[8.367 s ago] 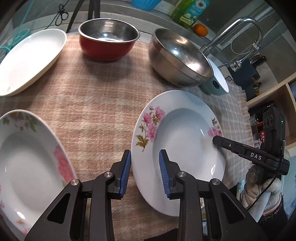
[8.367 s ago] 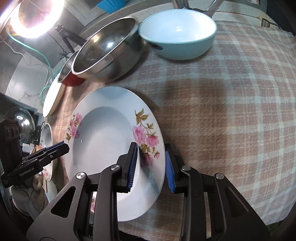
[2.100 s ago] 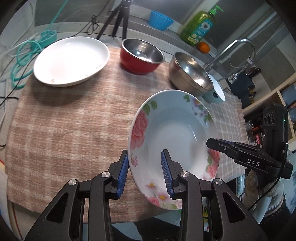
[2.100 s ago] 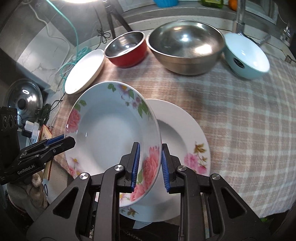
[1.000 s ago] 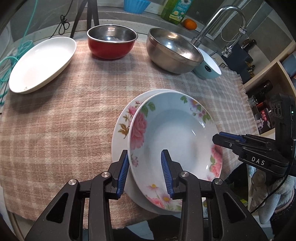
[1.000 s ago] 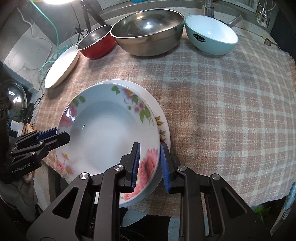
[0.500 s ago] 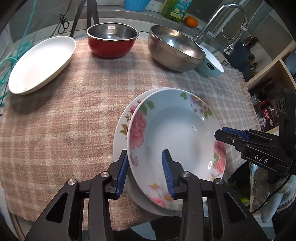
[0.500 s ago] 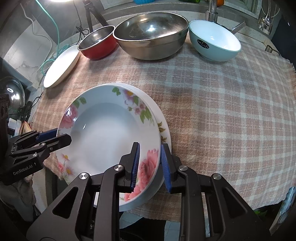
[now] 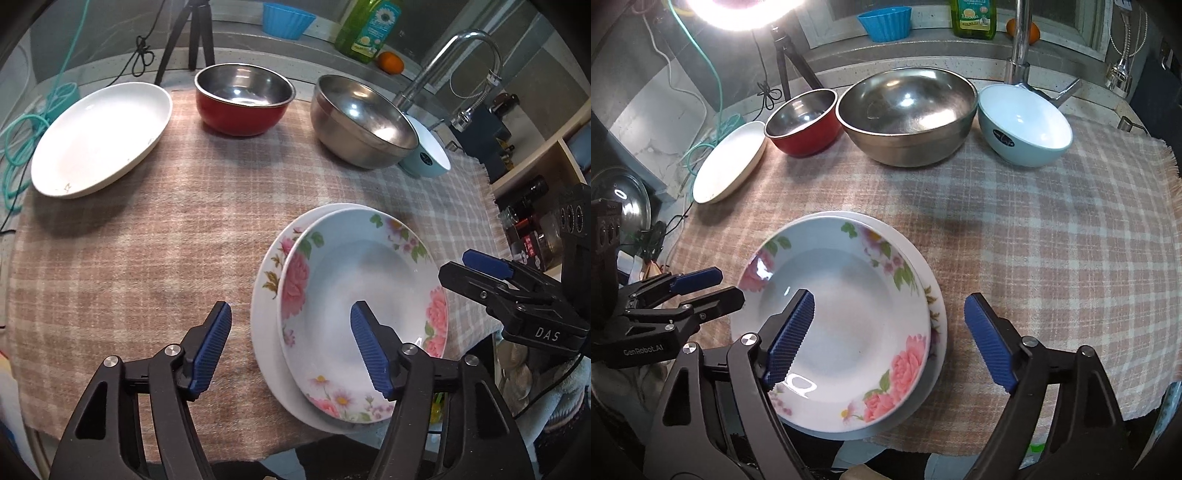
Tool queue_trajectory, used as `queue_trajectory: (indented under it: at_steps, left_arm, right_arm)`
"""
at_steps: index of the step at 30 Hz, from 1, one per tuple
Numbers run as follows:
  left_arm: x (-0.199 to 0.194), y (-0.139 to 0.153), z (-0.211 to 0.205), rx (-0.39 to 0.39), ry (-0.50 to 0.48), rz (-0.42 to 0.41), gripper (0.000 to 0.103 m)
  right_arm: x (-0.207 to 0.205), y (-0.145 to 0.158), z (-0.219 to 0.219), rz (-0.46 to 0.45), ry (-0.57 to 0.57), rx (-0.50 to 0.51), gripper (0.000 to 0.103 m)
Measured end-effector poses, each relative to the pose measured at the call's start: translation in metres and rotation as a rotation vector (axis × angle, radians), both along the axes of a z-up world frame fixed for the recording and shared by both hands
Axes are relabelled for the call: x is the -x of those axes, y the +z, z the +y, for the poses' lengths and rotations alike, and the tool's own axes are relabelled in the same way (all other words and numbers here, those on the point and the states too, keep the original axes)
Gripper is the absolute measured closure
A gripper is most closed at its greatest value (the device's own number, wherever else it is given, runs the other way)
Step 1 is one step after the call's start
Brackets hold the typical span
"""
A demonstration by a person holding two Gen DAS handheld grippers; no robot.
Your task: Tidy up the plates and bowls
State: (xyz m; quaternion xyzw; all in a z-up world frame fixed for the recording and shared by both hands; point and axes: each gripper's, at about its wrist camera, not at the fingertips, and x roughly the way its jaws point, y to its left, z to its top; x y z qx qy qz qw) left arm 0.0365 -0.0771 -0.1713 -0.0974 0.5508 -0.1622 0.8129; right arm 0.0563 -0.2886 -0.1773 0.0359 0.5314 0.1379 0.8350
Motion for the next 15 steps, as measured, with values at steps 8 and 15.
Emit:
queue_trajectory:
  at_steps: [8, 15]
  left_arm:
    - [-0.007, 0.010, 0.035, 0.008, 0.051, -0.027, 0.036]
    - [-0.017, 0.019, 0.085, 0.005, 0.103, -0.073, 0.036]
  right_arm:
    - [-0.008, 0.014, 0.023, -0.003, 0.022, -0.089, 0.016]
    - [-0.014, 0.022, 0.058, -0.005, 0.045, -0.133, 0.016]
